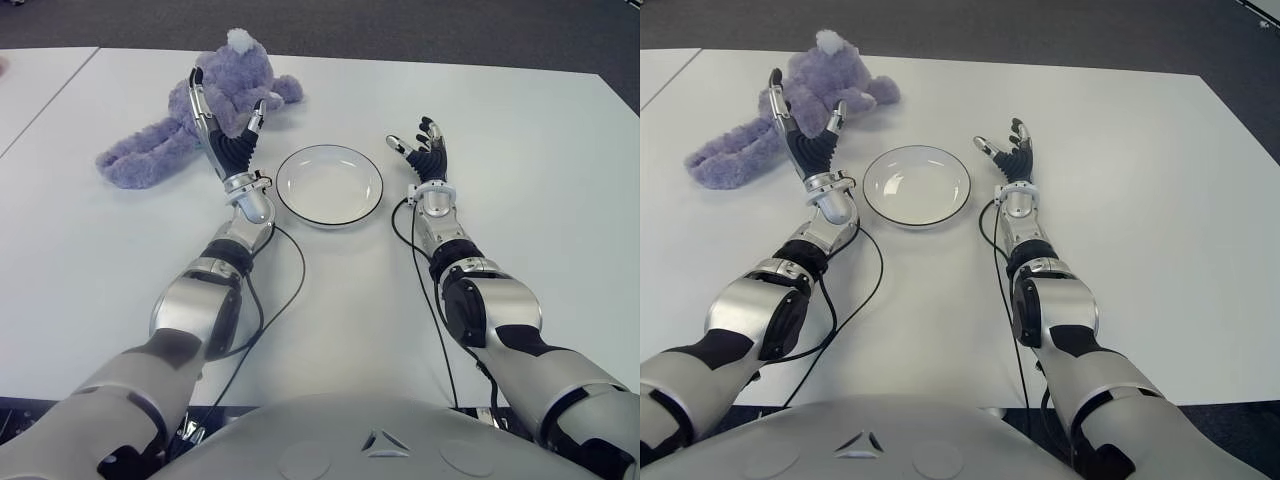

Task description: Put the doll into the plate.

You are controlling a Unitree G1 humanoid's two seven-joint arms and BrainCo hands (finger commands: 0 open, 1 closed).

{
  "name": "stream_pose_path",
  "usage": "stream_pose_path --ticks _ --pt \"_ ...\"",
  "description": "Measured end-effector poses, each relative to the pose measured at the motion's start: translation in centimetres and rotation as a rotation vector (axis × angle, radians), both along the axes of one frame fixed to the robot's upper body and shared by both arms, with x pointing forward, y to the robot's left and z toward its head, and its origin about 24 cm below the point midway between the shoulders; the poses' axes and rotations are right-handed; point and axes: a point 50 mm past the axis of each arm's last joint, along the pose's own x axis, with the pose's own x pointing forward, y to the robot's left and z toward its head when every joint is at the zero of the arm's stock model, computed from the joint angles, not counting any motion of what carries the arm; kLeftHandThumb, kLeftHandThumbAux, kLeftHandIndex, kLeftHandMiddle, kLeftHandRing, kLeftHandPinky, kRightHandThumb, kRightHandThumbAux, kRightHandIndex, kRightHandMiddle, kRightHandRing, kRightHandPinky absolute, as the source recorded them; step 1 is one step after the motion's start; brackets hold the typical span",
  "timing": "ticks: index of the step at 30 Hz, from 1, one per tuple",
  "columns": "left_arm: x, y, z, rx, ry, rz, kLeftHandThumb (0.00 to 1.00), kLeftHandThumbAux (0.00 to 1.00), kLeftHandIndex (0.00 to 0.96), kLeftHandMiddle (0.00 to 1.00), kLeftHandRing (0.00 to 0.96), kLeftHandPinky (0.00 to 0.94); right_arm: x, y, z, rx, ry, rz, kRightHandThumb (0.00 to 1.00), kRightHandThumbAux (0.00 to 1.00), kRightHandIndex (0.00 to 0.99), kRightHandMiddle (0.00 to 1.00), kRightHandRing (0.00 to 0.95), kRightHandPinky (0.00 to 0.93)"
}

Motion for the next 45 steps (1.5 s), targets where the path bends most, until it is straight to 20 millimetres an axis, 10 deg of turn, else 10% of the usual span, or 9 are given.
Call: stream_pose_path --ticks 20,45 --pt "-0.2 1.1 0.9 0.088 -0.118 0.078 0.153 0.428 0.0 0.0 0.0 0.0 0.1 0.3 0.2 0.005 -0.009 0.007 0.0 0.626 0.092 0.117 0.11 0.121" --pt "1.3 9.1 2.1 0.575 0.161 0.224 0.029 0.367 0.0 0.0 0.0 0.0 0.1 -0.1 0.3 0.048 -0.017 0.001 0.0 0.72 0.101 0.133 0.132 0.167"
